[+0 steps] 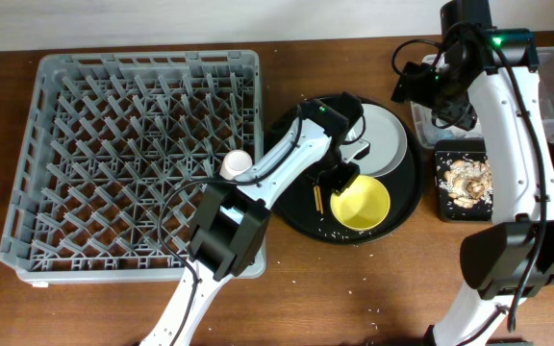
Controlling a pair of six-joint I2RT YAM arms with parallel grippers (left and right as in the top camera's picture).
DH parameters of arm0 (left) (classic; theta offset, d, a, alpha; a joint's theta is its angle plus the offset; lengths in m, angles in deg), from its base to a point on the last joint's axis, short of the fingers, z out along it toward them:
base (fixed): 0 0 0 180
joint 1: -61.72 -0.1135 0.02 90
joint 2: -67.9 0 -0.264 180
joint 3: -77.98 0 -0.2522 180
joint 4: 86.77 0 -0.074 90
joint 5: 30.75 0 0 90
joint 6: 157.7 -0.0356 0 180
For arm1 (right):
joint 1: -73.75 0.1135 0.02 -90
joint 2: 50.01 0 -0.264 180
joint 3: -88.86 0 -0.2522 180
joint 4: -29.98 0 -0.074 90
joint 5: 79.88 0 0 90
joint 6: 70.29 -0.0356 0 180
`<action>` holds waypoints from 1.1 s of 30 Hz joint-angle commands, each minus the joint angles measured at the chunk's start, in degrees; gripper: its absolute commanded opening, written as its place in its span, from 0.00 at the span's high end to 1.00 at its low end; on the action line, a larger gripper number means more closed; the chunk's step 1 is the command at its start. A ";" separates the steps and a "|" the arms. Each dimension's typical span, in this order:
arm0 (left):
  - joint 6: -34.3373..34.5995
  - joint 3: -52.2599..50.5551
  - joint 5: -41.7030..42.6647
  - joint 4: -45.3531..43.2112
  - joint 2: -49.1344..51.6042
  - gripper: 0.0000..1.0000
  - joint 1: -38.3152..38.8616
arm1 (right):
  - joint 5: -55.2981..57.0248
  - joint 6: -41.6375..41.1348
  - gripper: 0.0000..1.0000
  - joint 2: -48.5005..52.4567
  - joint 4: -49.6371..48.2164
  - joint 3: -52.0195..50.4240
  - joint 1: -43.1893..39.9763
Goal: Sort waste into correct bins and load items into the dishwasher rack
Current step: 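Grasp the yellow bowl with the left gripper and set it in the rack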
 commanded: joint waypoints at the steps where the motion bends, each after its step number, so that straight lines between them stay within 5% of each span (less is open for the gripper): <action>1: 1.44 1.40 0.39 2.23 -0.02 0.99 -0.68 | 0.90 -0.07 0.02 -1.14 0.17 -0.31 0.00; 5: 1.44 21.99 -2.67 14.88 -4.98 0.99 -7.74 | 0.90 -0.09 0.01 -1.14 0.17 -0.31 0.00; 7: 1.49 30.42 -11.21 18.38 -6.43 0.99 -13.86 | 0.92 -0.09 0.02 -1.14 0.17 -0.31 0.00; 9: 2.78 31.47 -23.04 18.84 -6.56 0.99 -18.43 | 0.90 -0.07 0.01 -1.14 0.17 -0.31 0.00; 11: 5.22 31.47 -45.53 15.72 -6.43 0.99 -21.55 | 0.90 -0.07 0.01 -1.14 0.17 -0.31 0.00; 16: 12.98 30.16 -82.07 8.96 -2.21 0.99 -19.06 | 0.92 -0.09 0.02 -1.14 0.17 -0.31 0.00; 24: 17.75 29.59 -91.27 8.46 8.35 1.00 -14.53 | 0.90 -0.07 0.02 -1.14 0.17 -0.31 0.00; 33: 20.52 29.59 -87.91 12.39 8.92 1.00 -12.94 | 0.92 -0.09 0.02 -1.14 0.17 -0.31 0.00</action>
